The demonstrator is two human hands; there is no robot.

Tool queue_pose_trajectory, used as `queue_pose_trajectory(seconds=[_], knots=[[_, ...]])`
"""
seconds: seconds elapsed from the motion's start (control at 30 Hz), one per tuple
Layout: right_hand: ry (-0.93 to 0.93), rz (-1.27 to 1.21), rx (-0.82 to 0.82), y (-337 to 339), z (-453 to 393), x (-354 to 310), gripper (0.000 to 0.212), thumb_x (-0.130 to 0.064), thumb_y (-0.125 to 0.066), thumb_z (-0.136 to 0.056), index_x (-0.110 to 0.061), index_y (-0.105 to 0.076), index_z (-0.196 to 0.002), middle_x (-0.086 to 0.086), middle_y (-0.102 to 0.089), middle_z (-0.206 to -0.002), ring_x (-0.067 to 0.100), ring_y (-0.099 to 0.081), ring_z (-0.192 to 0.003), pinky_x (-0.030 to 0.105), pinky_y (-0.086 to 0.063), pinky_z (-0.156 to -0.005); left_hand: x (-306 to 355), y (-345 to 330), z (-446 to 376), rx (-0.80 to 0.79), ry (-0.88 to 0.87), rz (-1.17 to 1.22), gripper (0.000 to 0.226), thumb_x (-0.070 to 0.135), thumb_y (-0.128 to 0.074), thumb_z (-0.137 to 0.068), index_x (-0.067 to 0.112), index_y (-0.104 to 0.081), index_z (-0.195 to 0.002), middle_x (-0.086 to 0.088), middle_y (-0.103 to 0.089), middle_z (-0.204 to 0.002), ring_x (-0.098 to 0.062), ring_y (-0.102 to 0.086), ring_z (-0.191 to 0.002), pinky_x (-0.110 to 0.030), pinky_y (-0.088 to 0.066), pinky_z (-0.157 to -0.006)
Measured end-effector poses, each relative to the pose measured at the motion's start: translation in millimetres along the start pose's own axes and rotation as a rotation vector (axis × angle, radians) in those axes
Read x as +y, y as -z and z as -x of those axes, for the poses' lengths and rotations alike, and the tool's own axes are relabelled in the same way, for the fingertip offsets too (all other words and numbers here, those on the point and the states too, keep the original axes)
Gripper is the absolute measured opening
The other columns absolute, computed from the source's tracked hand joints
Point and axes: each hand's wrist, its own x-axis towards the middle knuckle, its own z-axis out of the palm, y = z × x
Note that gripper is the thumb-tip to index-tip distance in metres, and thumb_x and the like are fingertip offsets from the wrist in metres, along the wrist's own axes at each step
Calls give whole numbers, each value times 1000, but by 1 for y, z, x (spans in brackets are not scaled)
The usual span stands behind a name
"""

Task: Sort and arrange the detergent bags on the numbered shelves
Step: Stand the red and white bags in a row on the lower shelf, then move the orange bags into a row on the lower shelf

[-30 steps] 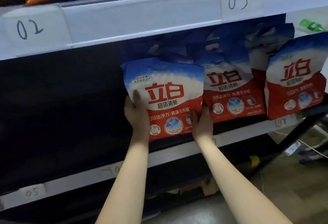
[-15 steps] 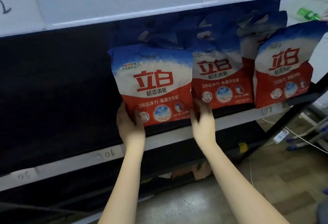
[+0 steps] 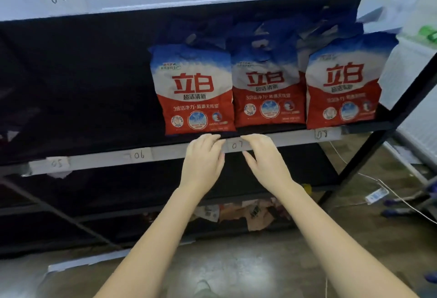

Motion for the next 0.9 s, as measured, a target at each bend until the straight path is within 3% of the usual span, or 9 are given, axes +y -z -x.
queue_pose_trajectory(seconds=[0.13,0.27,0.43,0.53,0.63,0.77,0.9], knots=[[201,52,152,64,-10,-13,38,-12,-61,-89,-7,-55,-126,7,-59,-121,22,-51,-119,28,-34,-105,24,55,-37,200,-114,-30,28,19,-53,-89,8,-67,-110,-7,-66,-111,-25,-60,-108,-40,-48,-90],[347,100,344,136,-39,-35,35,-13,-57,-89,-4,-57,-123,12,-60,-117,25,-51,-113,21,-31,-99,42,119,-84,414,-202,-134,30,22,-49,-90,8,-68,-109,-6,-67,-109,-26,-62,-102,-40,-47,-86],[493,97,525,213,-89,-61,32,-16,-51,-90,-3,-59,-118,15,-61,-114,22,-46,-109,21,-31,-93,39,191,-142,533,-220,-241,31,24,-47,-90,8,-67,-108,-8,-68,-106,-29,-63,-96,-40,-48,-82],[484,123,537,243,-129,-66,31,-17,-50,-91,-4,-60,-117,15,-61,-114,31,-51,-109,22,-32,-90,23,219,-174,533,-178,-296,34,26,-44,-89,8,-67,-106,-9,-68,-102,-30,-64,-92,-40,-49,-76],[410,163,443,259,-168,-62,30,-16,-53,-93,-5,-57,-120,14,-59,-119,32,-49,-112,28,-33,-92,4,233,-200,501,-117,-346,43,33,-36,-88,8,-68,-102,-12,-69,-97,-34,-63,-87,-39,-48,-70],[256,223,287,263,-217,-53,34,-23,-51,-95,-11,-53,-126,9,-54,-127,26,-45,-118,37,-39,-94,-14,228,-238,296,86,-214,36,32,-42,-97,10,-61,-118,-11,-63,-116,-29,-53,-109,-39,-41,-88],[106,205,218,259,-266,-48,38,-29,-52,-94,-11,-51,-127,10,-55,-127,26,-52,-114,40,-46,-91,-25,218,-285,251,86,-161,34,30,-45,-97,10,-60,-120,-9,-61,-118,-26,-51,-113,-37,-40,-93]])
